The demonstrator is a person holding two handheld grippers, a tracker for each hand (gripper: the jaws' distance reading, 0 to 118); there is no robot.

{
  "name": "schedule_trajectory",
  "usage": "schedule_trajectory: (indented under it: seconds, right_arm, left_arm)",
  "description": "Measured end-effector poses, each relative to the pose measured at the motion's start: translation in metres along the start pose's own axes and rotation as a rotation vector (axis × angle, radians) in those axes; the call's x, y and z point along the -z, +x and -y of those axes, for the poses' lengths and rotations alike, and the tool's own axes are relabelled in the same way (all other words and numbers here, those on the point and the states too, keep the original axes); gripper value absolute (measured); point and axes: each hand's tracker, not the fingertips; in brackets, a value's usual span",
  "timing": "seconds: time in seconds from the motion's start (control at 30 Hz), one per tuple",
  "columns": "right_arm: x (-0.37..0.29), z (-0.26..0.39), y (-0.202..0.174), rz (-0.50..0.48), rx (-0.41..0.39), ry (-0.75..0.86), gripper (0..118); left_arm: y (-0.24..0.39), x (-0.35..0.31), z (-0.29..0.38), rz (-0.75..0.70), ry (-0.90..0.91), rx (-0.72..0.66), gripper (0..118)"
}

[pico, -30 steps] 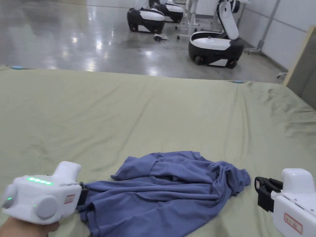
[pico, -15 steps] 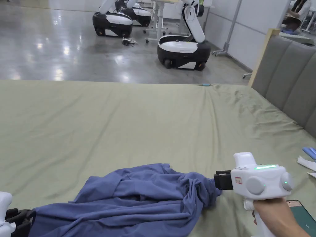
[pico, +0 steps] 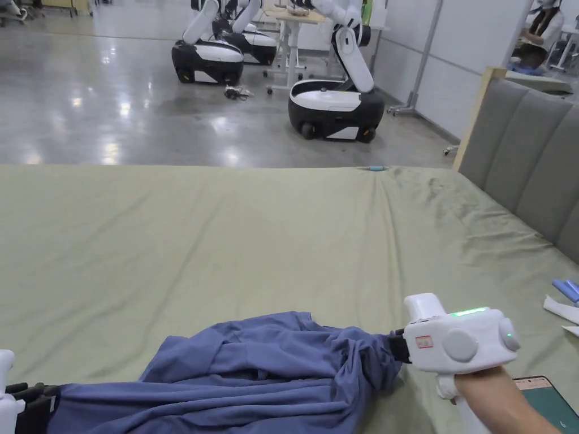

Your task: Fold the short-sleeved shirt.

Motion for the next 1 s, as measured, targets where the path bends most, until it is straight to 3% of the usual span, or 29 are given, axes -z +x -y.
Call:
schedule_trajectory:
  seconds: [0.23,0.5,0.63,0.83,1.0]
  right_arm:
    - [-0.104,-0.056,0.031,-0.046,0.167,0.213,7]
    - [-0.26,-0.146,0.018,0.019,0.098,0.49,7]
    - [-0.319,-0.199,0.023,0.088,0.102,0.621,7]
    - [-0.373,-0.261,0.017,0.132,0.141,0.742,7]
    - [-0.371,-0.289,0.008,0.132,0.156,0.79,7]
  left_arm:
    - [-0.021,-0.042,-0.057,-0.074,0.148,-0.023,6]
    - [-0.046,-0.154,-0.174,-0.222,0.403,-0.023,5]
    - [-0.062,-0.207,-0.233,-0.278,0.514,-0.064,5]
    - [-0.064,-0.26,-0.296,-0.269,0.665,-0.114,5]
    - [-0.042,-0.261,-0.317,-0.293,0.68,-0.069,5]
